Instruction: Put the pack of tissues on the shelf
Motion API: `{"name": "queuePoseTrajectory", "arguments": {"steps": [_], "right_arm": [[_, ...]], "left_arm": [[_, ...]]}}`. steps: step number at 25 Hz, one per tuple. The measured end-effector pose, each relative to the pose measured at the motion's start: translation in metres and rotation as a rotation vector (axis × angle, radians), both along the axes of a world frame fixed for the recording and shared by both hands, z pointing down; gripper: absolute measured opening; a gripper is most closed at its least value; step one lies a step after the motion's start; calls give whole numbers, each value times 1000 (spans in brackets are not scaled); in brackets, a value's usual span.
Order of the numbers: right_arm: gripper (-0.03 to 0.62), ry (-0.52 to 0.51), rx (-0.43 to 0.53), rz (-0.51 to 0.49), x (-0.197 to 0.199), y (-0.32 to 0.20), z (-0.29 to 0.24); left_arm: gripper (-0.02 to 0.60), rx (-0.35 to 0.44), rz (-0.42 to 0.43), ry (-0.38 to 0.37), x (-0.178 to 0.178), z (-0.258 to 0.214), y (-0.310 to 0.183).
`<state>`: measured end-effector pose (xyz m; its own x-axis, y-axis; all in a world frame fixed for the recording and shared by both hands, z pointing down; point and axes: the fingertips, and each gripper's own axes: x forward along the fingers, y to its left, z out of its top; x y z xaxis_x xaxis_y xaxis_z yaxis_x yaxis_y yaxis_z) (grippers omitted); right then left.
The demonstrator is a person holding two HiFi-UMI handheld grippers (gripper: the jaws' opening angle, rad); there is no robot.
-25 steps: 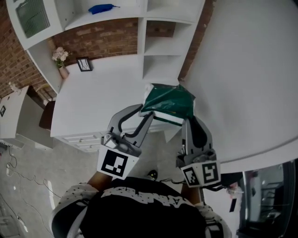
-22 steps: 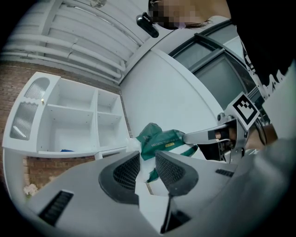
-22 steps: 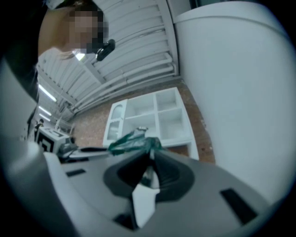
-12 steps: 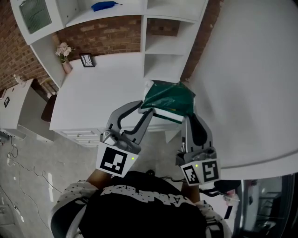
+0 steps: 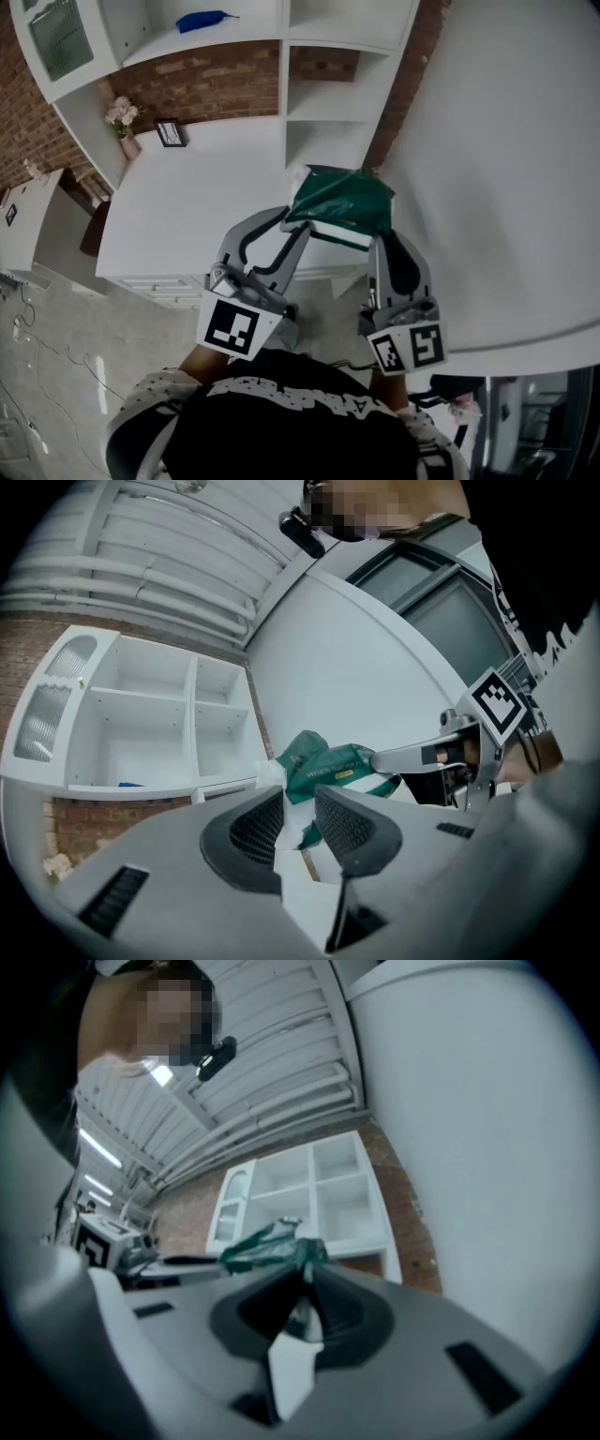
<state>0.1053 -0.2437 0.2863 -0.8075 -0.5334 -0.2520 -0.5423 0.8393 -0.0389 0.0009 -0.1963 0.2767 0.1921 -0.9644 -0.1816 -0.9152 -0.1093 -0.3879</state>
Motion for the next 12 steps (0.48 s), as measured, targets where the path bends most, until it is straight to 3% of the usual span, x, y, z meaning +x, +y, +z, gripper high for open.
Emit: {"name": "queuePoseTrajectory", "arguments": {"steps": [12], "right_arm": [[69, 24, 64, 57, -27, -95, -23]], "left_arm": [[130, 58, 59, 44, -30, -13, -100]]}}
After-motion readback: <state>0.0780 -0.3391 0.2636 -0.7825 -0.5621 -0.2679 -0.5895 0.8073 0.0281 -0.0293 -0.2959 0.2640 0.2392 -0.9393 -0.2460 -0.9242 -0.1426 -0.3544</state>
